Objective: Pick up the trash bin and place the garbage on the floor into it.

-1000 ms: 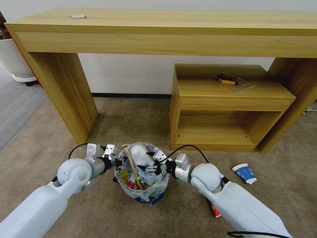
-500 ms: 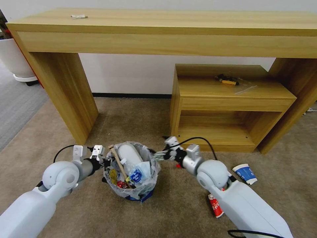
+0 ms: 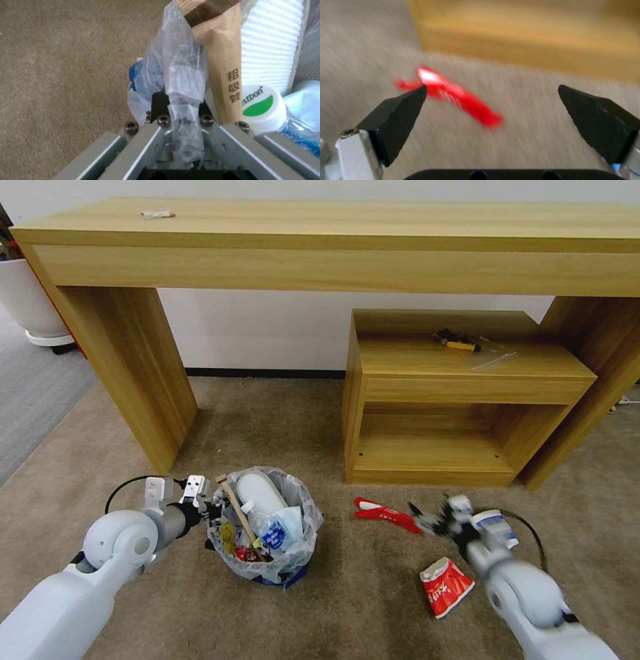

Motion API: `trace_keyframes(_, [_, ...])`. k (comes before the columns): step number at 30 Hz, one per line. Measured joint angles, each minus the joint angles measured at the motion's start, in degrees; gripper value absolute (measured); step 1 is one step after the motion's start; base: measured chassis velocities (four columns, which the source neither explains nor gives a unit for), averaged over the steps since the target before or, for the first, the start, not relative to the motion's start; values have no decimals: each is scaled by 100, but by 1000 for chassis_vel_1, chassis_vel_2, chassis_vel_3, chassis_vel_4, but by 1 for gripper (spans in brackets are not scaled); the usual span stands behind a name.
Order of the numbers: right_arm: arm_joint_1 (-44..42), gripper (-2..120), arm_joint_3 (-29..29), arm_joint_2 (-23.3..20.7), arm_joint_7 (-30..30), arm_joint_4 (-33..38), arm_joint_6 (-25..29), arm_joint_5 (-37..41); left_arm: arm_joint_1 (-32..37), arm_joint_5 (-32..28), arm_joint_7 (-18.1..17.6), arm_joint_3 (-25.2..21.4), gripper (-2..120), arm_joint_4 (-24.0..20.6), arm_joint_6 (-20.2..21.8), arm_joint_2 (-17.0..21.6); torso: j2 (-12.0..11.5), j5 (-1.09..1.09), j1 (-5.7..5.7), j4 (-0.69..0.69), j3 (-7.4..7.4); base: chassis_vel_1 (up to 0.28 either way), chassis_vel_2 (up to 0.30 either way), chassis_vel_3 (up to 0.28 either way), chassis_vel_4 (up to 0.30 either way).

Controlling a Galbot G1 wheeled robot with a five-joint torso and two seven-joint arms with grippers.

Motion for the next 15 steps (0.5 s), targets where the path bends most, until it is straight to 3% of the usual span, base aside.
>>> trace_keyframes(8, [244,100,162,140,-8,-961,-323,440,18,69,-9,98,0,-43,0,-94,0,0,0,3,0,0,0,0,0])
trace_keyframes(12, [654,100,98,-103,-458,-1688,-499,290,32,77,-28,108,0,-91,0,-103,0,1,0,3,1,0,0,0,0])
trace_keyframes(15, [995,100,21,-323,-1332,-2260,-377,-67,81,93,-36,92,0,-120,0,-115,0,1,1,2,1,0,0,0,0])
